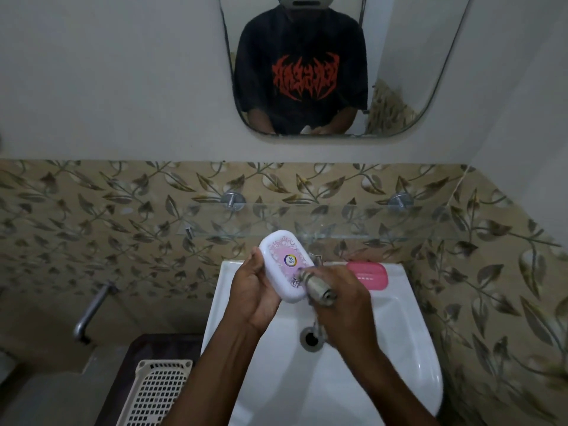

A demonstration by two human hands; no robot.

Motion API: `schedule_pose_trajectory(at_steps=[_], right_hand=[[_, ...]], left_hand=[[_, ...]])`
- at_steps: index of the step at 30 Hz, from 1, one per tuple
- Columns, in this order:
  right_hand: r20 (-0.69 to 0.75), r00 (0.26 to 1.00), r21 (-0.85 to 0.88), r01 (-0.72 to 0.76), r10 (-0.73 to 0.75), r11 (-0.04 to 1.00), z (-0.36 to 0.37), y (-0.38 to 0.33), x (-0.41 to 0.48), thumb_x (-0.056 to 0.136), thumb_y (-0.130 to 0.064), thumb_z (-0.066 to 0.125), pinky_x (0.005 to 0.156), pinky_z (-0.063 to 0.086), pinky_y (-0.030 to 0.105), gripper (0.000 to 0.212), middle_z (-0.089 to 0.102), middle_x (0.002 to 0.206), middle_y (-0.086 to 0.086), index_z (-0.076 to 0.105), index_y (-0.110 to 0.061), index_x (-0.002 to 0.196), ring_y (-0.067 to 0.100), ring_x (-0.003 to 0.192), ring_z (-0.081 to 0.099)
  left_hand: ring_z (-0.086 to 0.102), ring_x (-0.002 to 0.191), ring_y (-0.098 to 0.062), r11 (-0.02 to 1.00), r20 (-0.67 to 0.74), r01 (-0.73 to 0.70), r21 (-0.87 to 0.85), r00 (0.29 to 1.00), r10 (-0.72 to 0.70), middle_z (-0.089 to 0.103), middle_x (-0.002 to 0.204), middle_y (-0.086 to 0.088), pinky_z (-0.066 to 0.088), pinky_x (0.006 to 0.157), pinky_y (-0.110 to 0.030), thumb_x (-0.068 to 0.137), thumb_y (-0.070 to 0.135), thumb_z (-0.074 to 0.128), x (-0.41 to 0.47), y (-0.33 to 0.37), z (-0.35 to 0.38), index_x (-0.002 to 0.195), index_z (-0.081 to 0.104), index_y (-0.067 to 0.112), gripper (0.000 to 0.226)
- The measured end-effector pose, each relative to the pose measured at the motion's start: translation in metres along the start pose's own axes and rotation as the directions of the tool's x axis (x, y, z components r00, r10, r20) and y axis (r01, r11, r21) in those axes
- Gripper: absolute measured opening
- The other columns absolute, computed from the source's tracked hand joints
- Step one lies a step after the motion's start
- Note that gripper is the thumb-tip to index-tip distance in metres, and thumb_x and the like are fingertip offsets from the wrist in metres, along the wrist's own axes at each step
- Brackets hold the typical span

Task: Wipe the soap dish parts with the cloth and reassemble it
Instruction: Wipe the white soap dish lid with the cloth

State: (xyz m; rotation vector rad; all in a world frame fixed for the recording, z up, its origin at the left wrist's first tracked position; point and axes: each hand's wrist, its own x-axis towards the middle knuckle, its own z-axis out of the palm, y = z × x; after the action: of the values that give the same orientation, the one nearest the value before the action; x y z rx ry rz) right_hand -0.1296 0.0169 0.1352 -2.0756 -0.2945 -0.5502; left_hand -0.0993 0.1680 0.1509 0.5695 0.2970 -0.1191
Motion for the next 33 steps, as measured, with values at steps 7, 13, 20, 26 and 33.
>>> schedule_pose_trajectory(at_steps=[7, 13, 20, 26, 33], right_hand=[[0.08, 0.994, -0.058, 0.078, -0.073, 0.995, 0.006, -0.013, 0.009, 0.075, -0.016, 0.07, 0.072, 0.054, 0.029, 0.034, 0.066, 0.1, -0.009, 0.071, -0.033, 0.105, 0.01, 0.09, 0.065], [0.01, 1.0, 0.039, -0.001, 0.001, 0.999, -0.003, 0.001, -0.003, 0.076, -0.008, 0.078, 0.072, 0.053, 0.025, 0.036, 0.063, 0.095, -0.015, 0.074, -0.033, 0.102, -0.001, 0.086, 0.064], [-0.034, 0.988, 0.189, -0.14, 0.149, 0.972, -0.008, -0.009, 0.016, 0.076, -0.012, 0.082, 0.077, 0.045, 0.006, 0.029, 0.066, 0.089, -0.028, 0.073, -0.034, 0.092, -0.011, 0.089, 0.062], [-0.013, 0.958, 0.261, -0.273, 0.287, 0.926, -0.015, -0.021, 0.011, 0.077, -0.024, 0.081, 0.075, 0.048, 0.008, 0.023, 0.072, 0.088, -0.02, 0.07, -0.043, 0.085, -0.005, 0.087, 0.067], [-0.148, 0.982, 0.062, -0.108, 0.116, 0.992, 0.004, -0.064, 0.03, 0.078, -0.021, 0.077, 0.075, 0.044, 0.005, 0.019, 0.065, 0.089, -0.015, 0.075, -0.026, 0.096, -0.003, 0.081, 0.058]], left_hand=[[0.074, 0.087, -0.03, 0.999, 0.013, 0.021, -0.044, 1.0, -0.02, 0.074, 0.102, -0.021, 0.061, 0.074, -0.046, 0.102, 0.036, 0.036, 0.004, -0.003, -0.002, 0.124, 0.056, -0.002, 0.048], [0.074, 0.085, -0.028, 0.997, 0.001, -0.051, -0.051, 0.999, 0.052, 0.076, 0.098, -0.016, 0.051, 0.082, -0.051, 0.104, 0.031, 0.035, 0.004, -0.005, -0.01, 0.11, 0.063, 0.003, 0.04], [0.066, 0.087, -0.026, 0.996, -0.121, -0.07, -0.06, 0.991, 0.063, 0.073, 0.09, -0.01, 0.052, 0.085, -0.043, 0.097, 0.038, 0.043, 0.011, -0.007, -0.001, 0.099, 0.07, 0.011, 0.038], [0.066, 0.082, -0.026, 0.948, -0.303, -0.313, -0.056, 0.91, 0.283, 0.07, 0.083, -0.011, 0.057, 0.075, -0.037, 0.08, 0.054, 0.064, 0.02, -0.004, 0.01, 0.086, 0.071, 0.011, 0.044], [0.05, 0.046, -0.007, 0.734, -0.002, -0.555, 0.392, 0.797, 0.604, 0.047, 0.055, -0.008, 0.041, 0.045, -0.017, 0.078, 0.021, 0.056, 0.014, -0.018, 0.007, 0.063, 0.048, 0.004, 0.024]])
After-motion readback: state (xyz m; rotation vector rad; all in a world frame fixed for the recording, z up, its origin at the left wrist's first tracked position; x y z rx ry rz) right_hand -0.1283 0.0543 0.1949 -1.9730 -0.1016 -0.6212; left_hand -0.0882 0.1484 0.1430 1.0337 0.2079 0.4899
